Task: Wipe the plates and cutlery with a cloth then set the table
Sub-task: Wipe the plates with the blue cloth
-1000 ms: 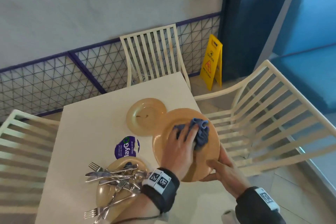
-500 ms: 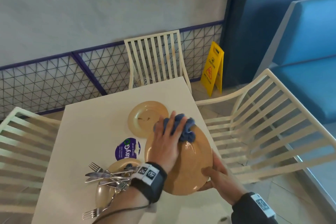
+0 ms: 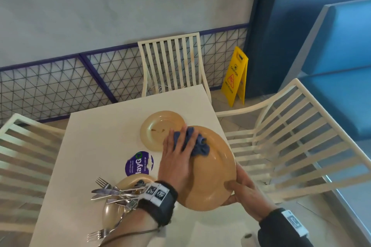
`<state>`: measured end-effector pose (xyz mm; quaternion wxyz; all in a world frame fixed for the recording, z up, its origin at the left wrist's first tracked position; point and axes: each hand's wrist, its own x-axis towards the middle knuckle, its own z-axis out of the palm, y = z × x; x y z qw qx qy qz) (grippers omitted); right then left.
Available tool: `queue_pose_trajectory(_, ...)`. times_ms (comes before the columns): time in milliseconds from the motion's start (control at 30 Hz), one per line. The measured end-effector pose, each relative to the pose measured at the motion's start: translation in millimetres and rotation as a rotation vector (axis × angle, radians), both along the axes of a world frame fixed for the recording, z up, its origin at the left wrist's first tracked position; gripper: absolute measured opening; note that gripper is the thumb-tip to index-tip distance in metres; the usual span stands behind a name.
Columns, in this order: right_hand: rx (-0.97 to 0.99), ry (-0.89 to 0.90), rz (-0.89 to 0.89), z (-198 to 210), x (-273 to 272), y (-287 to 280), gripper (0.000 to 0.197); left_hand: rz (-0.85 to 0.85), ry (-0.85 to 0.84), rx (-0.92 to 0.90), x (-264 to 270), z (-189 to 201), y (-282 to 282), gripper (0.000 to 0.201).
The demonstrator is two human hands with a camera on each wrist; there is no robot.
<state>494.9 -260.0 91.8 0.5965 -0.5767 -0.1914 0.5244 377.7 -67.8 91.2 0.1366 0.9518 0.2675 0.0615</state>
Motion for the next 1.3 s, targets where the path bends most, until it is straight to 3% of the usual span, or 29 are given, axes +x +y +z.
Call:
queue_pose_trajectory(133, 0.073, -0.049, -0.046, 8.4, 10.1, 13.8, 0.07, -0.201, -0.057, -0.003, 26.6, 6.3, -49.7, 0.094)
queue_pose_trajectory(267, 0.052, -0.019, -0.138, 6.5, 33.6, -3.1, 0.066, -0.305, 0.096, 0.123, -16.9, -21.8, -62.9, 0.087)
queue_pose_trajectory(333, 0.023, -0.015, -0.127, -0.4, 30.8, -10.7, 0.068, -0.231, 0.139, 0.129, -36.5, -30.8, -33.7, 0.084)
queue_pose_trajectory(467, 0.005, 0.011, -0.056, -11.6, 3.9, -2.4, 0.067, 0.042, 0.013, 0.003, -17.7, -15.0, 16.7, 0.082)
queue_pose_trajectory(600, 0.052, -0.014, -0.055, -0.2, -1.6, 20.2, 0.067, -0.056, -0.164, -0.028, 26.9, 5.0, -18.2, 0.088)
queue_pose_trajectory(700, 0.108, -0.029, -0.141, 11.0, 17.7, 18.9, 0.064, -0.218, -0.098, 0.089, 16.5, -10.1, -66.0, 0.103)
queue_pose_trajectory(800, 0.101, -0.027, -0.127, 14.5, 29.9, 7.0, 0.062, -0.235, -0.018, 0.172, -22.5, -26.1, -47.5, 0.101)
queue_pose_trajectory(900, 0.065, -0.036, -0.1, 7.3, 19.3, 5.9, 0.064, -0.094, 0.011, 0.103, -35.9, -29.4, 5.1, 0.082)
queue_pose_trajectory(967, 0.054, -0.052, -0.068, 5.3, 5.3, 12.7, 0.06, 0.069, -0.046, 0.005, -20.4, -15.4, 26.5, 0.084)
queue_pose_trajectory(1033, 0.061, -0.061, -0.045, 8.2, -4.8, 21.6, 0.059, 0.107, -0.121, -0.053, 4.9, 2.3, 22.7, 0.089)
queue_pose_trajectory(1133, 0.112, -0.096, -0.059, 18.7, -3.2, 31.4, 0.06, -0.047, -0.205, -0.077, 28.4, 19.2, -23.1, 0.078)
queue_pose_trajectory(1200, 0.135, -0.092, -0.129, 25.9, 9.5, 28.2, 0.059, -0.179, -0.181, -0.049, 20.2, 9.8, -58.3, 0.085)
queue_pose_trajectory(1300, 0.122, -0.079, -0.135, 31.2, 22.8, 11.5, 0.058, -0.264, -0.145, 0.153, -19.4, -21.6, -53.9, 0.085)
